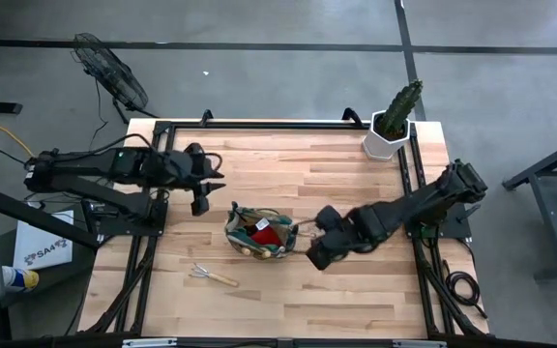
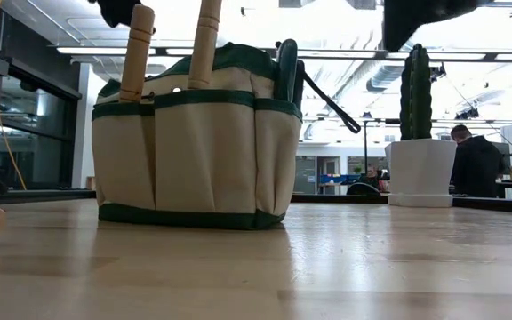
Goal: Pick & Place Garden tools in Gardening bag
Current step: Adjust the gardening bag on the table
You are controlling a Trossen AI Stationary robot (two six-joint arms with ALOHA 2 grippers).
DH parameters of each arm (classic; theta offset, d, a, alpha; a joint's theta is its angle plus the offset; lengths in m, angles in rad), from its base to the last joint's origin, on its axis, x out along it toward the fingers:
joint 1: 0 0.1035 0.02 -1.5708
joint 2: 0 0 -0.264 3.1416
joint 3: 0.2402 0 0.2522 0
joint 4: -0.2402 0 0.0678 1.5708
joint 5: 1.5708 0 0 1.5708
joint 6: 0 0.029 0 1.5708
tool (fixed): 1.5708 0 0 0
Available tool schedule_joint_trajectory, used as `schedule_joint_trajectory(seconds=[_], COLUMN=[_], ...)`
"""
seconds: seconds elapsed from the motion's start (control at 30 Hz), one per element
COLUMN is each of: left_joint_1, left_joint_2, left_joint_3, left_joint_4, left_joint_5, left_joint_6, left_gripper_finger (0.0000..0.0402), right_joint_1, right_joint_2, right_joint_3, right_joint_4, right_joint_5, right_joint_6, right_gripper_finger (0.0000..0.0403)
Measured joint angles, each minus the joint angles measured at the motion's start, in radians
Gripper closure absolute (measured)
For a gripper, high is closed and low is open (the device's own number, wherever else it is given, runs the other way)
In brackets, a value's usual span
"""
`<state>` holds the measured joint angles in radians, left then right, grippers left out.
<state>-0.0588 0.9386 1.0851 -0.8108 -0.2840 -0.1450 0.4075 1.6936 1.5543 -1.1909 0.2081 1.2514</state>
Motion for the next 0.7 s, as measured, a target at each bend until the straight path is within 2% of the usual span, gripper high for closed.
schedule_joint_trajectory(seconds=[0.1, 0.27, 0.37, 0.47, 0.57, 0.7], left_joint_1=[0.080, 0.218, 0.286, 0.342, 0.392, 0.434], left_joint_2=[-0.003, -0.028, -0.040, -0.060, -0.081, -0.089], left_joint_3=[0.000, 0.000, -0.035, -0.133, -0.280, -0.448], left_joint_4=[0.000, -0.005, 0.024, 0.086, 0.209, 0.387], left_joint_5=[0.068, 0.179, 0.239, 0.295, 0.401, 0.482], left_joint_6=[0.048, 0.127, 0.149, 0.150, 0.148, 0.105], left_gripper_finger=[0.0318, 0.0389, 0.0394, 0.0400, 0.0400, 0.0401], right_joint_1=[0.053, 0.145, 0.202, 0.246, 0.274, 0.284], right_joint_2=[-0.001, -0.032, -0.065, -0.107, -0.115, -0.116], right_joint_3=[-0.018, -0.151, -0.267, -0.382, -0.479, -0.573], right_joint_4=[-0.010, 0.042, 0.176, 0.356, 0.521, 0.723], right_joint_5=[0.036, 0.072, 0.125, 0.178, 0.228, 0.235], right_joint_6=[0.078, 0.233, 0.308, 0.326, 0.317, 0.264], right_gripper_finger=[0.0399, 0.0399, 0.0400, 0.0399, 0.0400, 0.0399])
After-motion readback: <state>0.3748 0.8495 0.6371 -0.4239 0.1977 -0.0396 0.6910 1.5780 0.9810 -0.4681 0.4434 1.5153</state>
